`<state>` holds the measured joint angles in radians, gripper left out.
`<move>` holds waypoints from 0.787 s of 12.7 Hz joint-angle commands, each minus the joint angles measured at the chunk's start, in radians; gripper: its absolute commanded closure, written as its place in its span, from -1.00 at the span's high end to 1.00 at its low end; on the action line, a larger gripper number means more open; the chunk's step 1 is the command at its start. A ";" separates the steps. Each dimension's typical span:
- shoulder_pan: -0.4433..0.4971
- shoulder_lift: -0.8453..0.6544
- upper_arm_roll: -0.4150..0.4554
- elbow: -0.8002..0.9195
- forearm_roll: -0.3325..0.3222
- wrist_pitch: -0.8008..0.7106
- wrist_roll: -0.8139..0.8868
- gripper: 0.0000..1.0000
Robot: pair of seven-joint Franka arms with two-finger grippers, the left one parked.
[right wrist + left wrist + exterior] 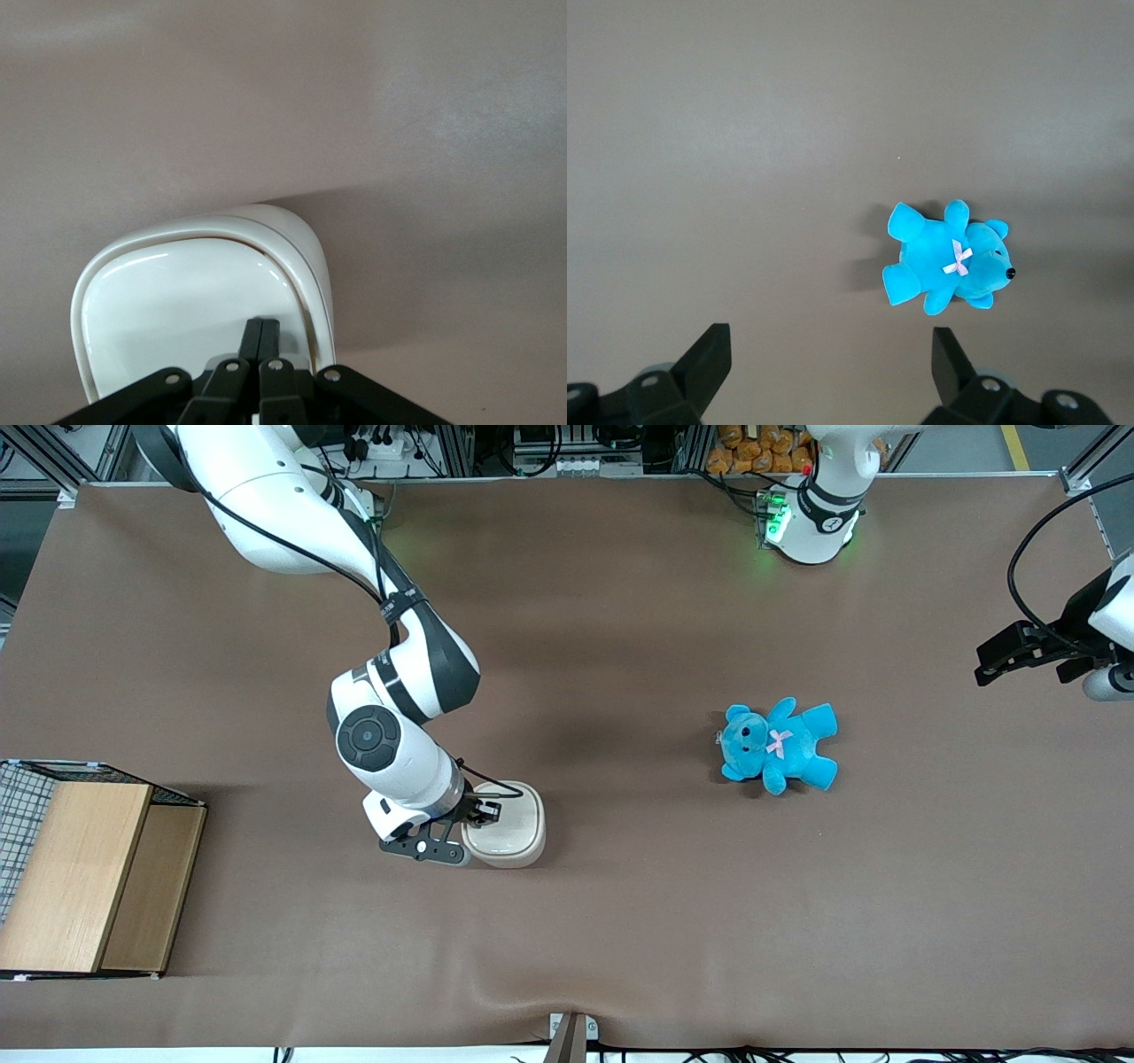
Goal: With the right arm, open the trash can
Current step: 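Lower the right gripper onto the lid's front edge, then pull the right gripper back to swing the lid upright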
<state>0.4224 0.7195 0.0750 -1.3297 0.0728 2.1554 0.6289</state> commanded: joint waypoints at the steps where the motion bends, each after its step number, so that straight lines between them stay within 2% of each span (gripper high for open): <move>1: -0.002 0.012 -0.004 0.036 0.008 -0.053 0.018 -1.00; 3: -0.007 0.012 -0.003 0.101 0.016 -0.142 0.021 -1.00; 10: -0.008 0.009 0.009 0.233 0.154 -0.290 0.130 -1.00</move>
<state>0.4161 0.7189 0.0735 -1.1532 0.1829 1.9061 0.7161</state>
